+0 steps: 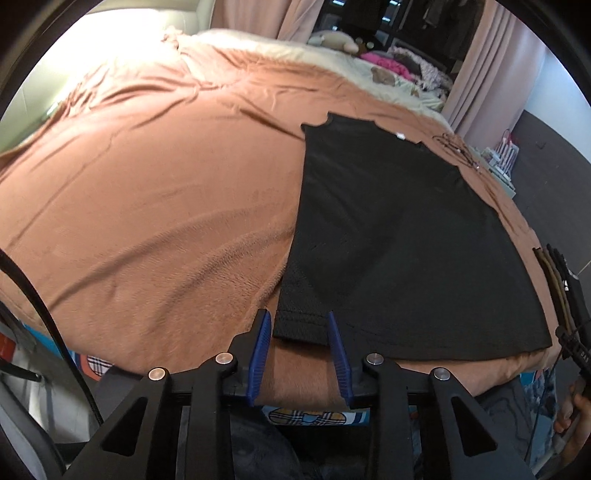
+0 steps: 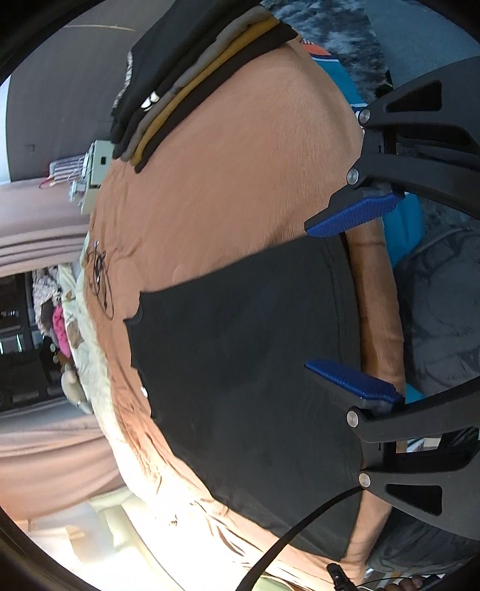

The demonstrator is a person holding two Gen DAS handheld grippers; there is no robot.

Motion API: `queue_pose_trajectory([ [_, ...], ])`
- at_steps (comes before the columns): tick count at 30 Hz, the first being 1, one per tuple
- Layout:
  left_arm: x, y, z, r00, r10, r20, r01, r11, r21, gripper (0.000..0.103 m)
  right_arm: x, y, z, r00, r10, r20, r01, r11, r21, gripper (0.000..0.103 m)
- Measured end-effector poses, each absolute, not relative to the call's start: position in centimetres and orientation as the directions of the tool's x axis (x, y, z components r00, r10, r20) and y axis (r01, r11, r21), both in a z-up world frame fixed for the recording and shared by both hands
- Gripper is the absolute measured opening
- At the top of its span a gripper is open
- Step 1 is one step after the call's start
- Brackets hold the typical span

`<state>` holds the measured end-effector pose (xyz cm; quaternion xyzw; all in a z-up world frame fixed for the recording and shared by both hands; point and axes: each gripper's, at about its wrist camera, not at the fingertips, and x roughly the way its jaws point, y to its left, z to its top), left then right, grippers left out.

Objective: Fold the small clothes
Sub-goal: 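Lower both tools to the shirt hem and close both grippers on it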

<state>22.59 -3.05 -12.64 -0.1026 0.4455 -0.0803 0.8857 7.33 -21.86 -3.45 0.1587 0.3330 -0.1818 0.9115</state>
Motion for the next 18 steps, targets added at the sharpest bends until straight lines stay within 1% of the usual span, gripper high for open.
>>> queue_pose_trajectory([
  [3, 23.4, -3.0, -13.3, 0.569, -0.229, -0.790, 0.041, 0.967, -0.251, 0.033, 8.1, -22.8, -3.6, 0.702, -0.229, -0.674, 0.459, 0.869, 0.183, 0.067],
  [5, 23.9, -3.0, -13.7, 0.557, -0.217, -0.801, 0.031, 0.970, -0.241, 0.032, 8.3, -23.4, -3.8, 0.694, -0.230, -0.683, 0.474, 0.860, 0.191, 0.061],
  [7, 24.0, -2.9, -13.9, 0.555, -0.214, -0.804, 0.026, 0.970, -0.240, 0.032, 8.6, -24.0, -4.0, 0.691, -0.210, -0.691, 0.477, 0.851, 0.219, 0.058],
  [10, 24.5, -3.0, -14.0, 0.553, -0.204, -0.808, 0.029, 0.974, -0.225, 0.032, 9.2, -24.6, -4.2, 0.683, -0.209, -0.700, 0.495, 0.838, 0.232, 0.057],
  [12, 24.9, -3.2, -14.1, 0.553, -0.197, -0.810, 0.032, 0.976, -0.215, 0.032, 9.4, -25.2, -4.4, 0.683, -0.205, -0.701, 0.507, 0.824, 0.252, 0.055],
  [13, 25.1, -3.2, -14.2, 0.552, -0.196, -0.811, 0.029, 0.976, -0.215, 0.031, 9.5, -25.4, -4.7, 0.683, -0.193, -0.705, 0.514, 0.812, 0.276, 0.051],
  [14, 25.2, -3.1, -14.3, 0.552, -0.192, -0.811, 0.022, 0.976, -0.216, 0.028, 9.8, -25.9, -4.9, 0.686, -0.182, -0.705, 0.518, 0.803, 0.297, 0.049],
  [16, 25.2, -3.1, -14.3, 0.552, -0.183, -0.813, 0.008, 0.977, -0.214, 0.026, 9.5, -26.1, -5.0, 0.704, -0.166, -0.690, 0.518, 0.785, 0.340, 0.049],
  [18, 25.3, -3.2, -14.3, 0.550, -0.173, -0.817, 0.008, 0.979, -0.202, 0.022, 9.0, -26.0, -5.2, 0.732, -0.115, -0.671, 0.497, 0.765, 0.410, 0.049],
])
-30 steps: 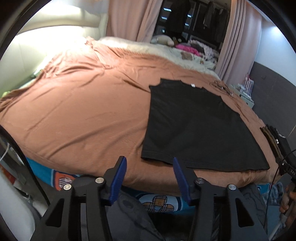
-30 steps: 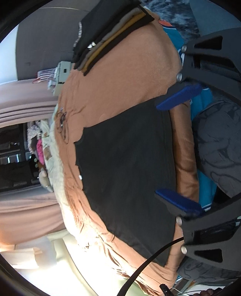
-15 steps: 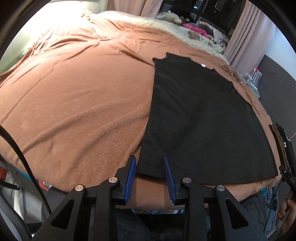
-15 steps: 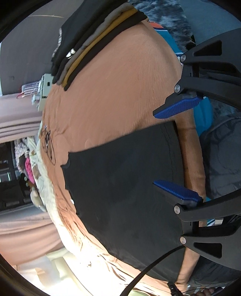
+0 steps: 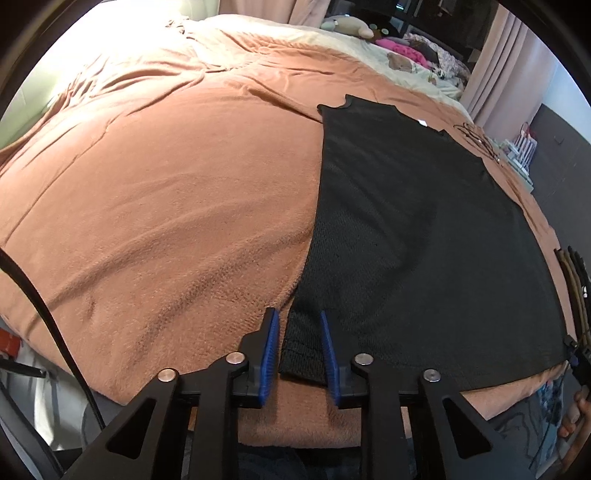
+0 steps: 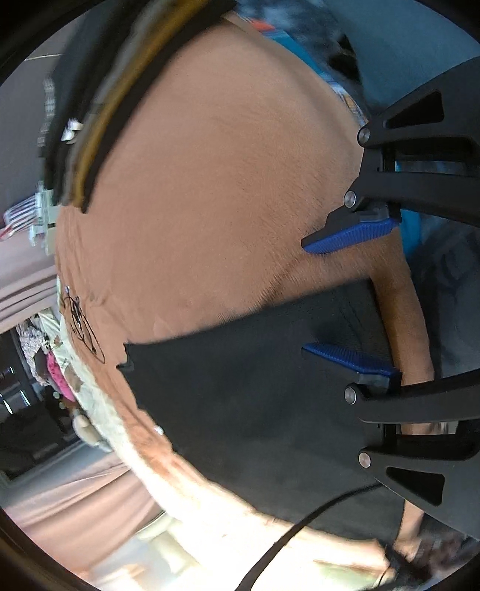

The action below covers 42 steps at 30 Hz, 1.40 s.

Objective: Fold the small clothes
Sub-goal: 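Lower both tools to the shirt hem and close both grippers on it, then lift the hem with both grippers and fold it toward the collar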

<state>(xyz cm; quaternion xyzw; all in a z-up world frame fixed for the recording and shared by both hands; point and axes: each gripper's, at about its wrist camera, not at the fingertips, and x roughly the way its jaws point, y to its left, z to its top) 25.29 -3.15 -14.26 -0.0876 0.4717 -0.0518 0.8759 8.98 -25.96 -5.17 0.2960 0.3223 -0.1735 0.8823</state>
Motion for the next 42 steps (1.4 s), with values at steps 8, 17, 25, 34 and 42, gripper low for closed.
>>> queue_pose_trajectory([
  [8, 25.0, -2.6, -13.3, 0.580, -0.136, -0.803, -0.030, 0.982, -0.188, 0.005, 7.4, -27.2, -4.9, 0.762, -0.059, -0.645, 0.480, 0.721, 0.500, 0.002],
  [17, 22.6, -1.0, -9.9, 0.651, -0.159, -0.742, -0.032, 0.971, -0.236, 0.004, 4.5, -26.2, -1.7, 0.814, -0.068, -0.577, 0.415, 0.763, 0.495, 0.002],
  [25, 18.5, 0.1, -8.1, 0.676, -0.181, -0.715, -0.007, 0.968, -0.252, 0.004, 1.7, -25.2, 0.2, 0.845, -0.064, -0.531, 0.364, 0.796, 0.483, 0.001],
  [34, 12.0, 1.5, -6.3, 0.713, -0.181, -0.678, 0.003, 0.967, -0.256, 0.004, -3.6, -24.1, 0.7, 0.865, -0.044, -0.499, 0.303, 0.840, 0.450, 0.001],
  [42, 7.8, 3.3, -6.4, 0.709, -0.181, -0.681, 0.002, 0.967, -0.255, 0.004, -7.4, -24.3, 0.2, 0.863, -0.008, -0.505, 0.278, 0.843, 0.461, 0.001],
])
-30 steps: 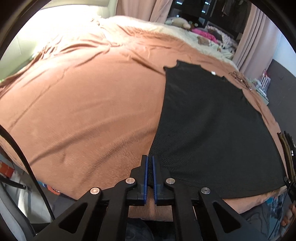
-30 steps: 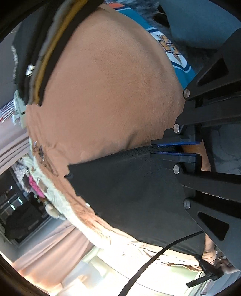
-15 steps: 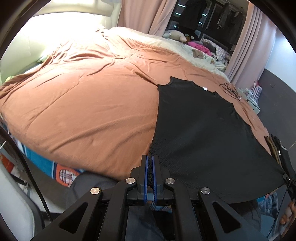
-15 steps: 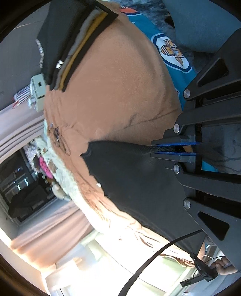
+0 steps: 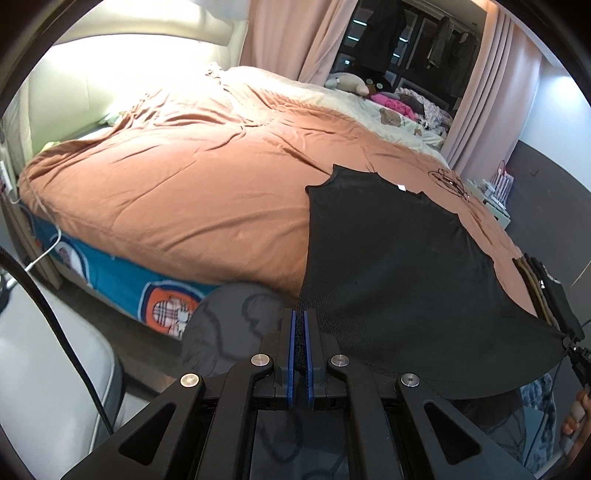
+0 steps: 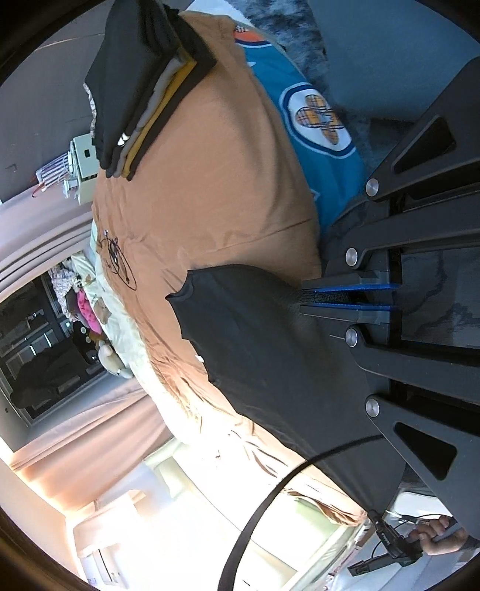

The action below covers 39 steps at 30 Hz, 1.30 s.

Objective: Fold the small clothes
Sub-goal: 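Lift the hem with both grippers and fold it toward the collar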

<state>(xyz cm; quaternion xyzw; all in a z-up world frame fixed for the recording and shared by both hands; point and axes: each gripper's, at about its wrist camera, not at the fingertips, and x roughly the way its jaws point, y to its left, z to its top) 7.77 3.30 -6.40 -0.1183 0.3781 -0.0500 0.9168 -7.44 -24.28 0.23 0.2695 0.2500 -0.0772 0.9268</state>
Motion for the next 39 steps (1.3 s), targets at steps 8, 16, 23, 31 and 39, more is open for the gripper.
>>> queue_pose_trajectory([
  [8, 7.8, 3.0, -4.8, 0.728, -0.180, -0.662, 0.025, 0.971, -0.236, 0.004, -7.7, -24.4, 2.6, 0.875, -0.019, -0.483, 0.258, 0.864, 0.433, 0.001],
  [16, 10.8, 2.4, -2.7, 0.753, -0.175, -0.635, 0.062, 0.979, -0.197, 0.004, -5.3, -24.8, 4.2, 0.877, -0.036, -0.480, 0.240, 0.897, 0.372, 0.001],
  [23, 15.5, 1.9, -1.8, 0.744, -0.174, -0.646, 0.083, 0.982, -0.169, 0.004, -0.2, -26.2, 5.0, 0.860, -0.021, -0.509, 0.226, 0.911, 0.345, 0.001],
  [31, 24.6, 0.3, -2.0, 0.706, -0.134, -0.696, 0.091, 0.991, -0.099, 0.004, 9.4, -28.7, 5.6, 0.826, -0.021, -0.563, 0.240, 0.917, 0.318, 0.001],
  [39, 33.4, -1.2, -4.6, 0.632, -0.118, -0.766, 0.121, 0.991, -0.053, 0.004, 18.8, -30.2, 5.2, 0.765, -0.014, -0.643, 0.256, 0.924, 0.284, 0.001],
])
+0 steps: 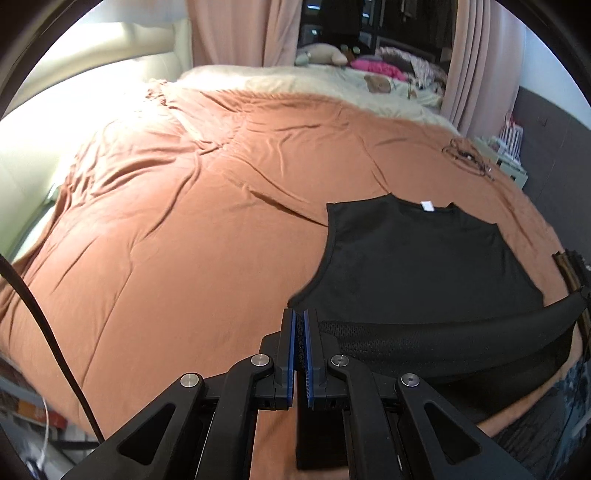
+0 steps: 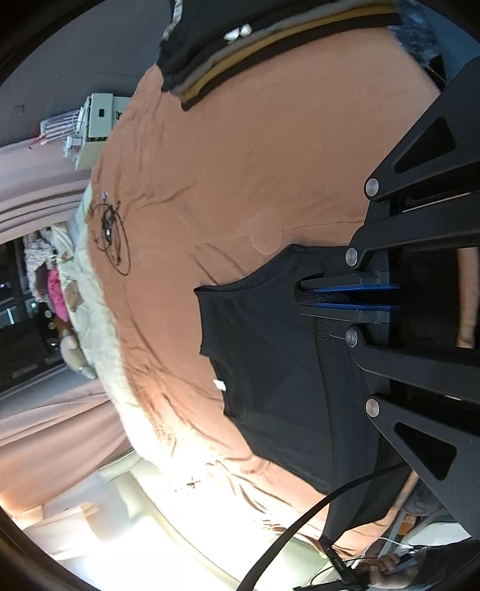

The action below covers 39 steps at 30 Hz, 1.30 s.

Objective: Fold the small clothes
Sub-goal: 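Lift the hem with both grippers and fold it toward the collar, then open both grippers to release the folded hem onto the shirt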

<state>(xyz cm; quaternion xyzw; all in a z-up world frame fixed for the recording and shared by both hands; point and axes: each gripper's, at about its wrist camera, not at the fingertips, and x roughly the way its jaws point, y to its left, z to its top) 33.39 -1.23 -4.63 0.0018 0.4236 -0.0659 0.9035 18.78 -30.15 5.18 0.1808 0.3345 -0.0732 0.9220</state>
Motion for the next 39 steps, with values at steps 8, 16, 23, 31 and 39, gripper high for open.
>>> queue_pose_trajectory([
  [8, 40.2, -2.1, -6.8, 0.563, -0.109, -0.819, 0.136, 0.990, -0.037, 0.004, 26.6, -32.5, 4.4, 0.701, 0.000, -0.714, 0.275, 0.923, 0.269, 0.001],
  [16, 46.5, -3.2, -8.6, 0.520, -0.085, -0.850, 0.137, 0.990, -0.015, 0.004, 33.4, -34.3, 3.3, 0.664, -0.002, -0.748, 0.284, 0.926, 0.250, 0.001],
  [23, 50.8, -4.0, -10.4, 0.492, -0.064, -0.868, 0.130, 0.992, 0.001, 0.004, 37.9, -36.0, 1.5, 0.636, -0.004, -0.771, 0.288, 0.929, 0.232, 0.001],
  [31, 54.4, -4.4, -11.6, 0.473, -0.060, -0.879, 0.121, 0.993, -0.003, 0.005, 41.6, -36.8, 0.4, 0.625, -0.027, -0.780, 0.308, 0.927, 0.216, 0.001],
  [39, 54.3, -4.3, -10.6, 0.480, -0.046, -0.876, 0.135, 0.991, 0.022, 0.058, 41.5, -36.5, 1.2, 0.637, -0.049, -0.769, 0.312, 0.929, 0.199, 0.053],
])
